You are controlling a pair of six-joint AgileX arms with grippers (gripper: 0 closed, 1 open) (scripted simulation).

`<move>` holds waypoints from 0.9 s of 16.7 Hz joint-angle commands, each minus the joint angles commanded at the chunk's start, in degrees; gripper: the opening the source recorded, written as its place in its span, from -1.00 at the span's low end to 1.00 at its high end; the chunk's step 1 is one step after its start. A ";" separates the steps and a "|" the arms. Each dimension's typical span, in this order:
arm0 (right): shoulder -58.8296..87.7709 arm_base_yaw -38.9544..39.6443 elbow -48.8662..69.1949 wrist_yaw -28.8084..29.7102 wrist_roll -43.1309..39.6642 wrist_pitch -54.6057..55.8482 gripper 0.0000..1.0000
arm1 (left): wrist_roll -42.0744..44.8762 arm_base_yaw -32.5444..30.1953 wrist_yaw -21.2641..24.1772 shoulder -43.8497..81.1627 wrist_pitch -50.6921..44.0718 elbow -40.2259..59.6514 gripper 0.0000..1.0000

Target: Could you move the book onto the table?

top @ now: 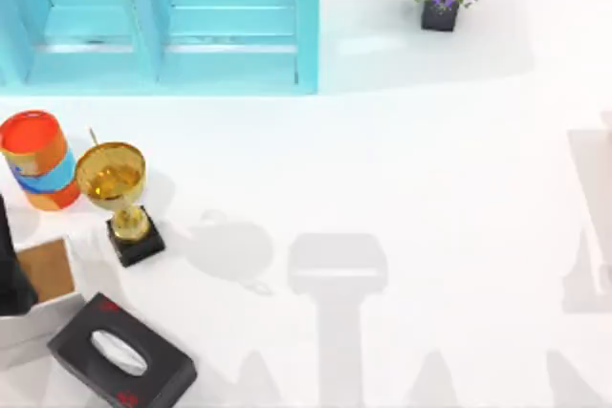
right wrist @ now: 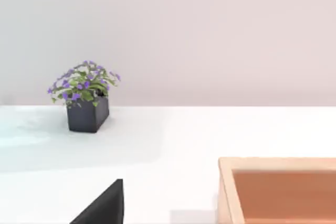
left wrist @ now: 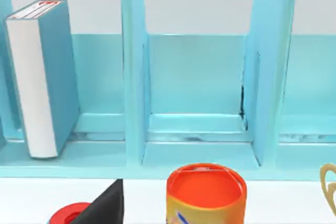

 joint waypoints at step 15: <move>0.00 0.00 0.00 0.00 0.00 0.00 1.00 | 2.72 12.17 15.46 47.89 28.97 27.99 1.00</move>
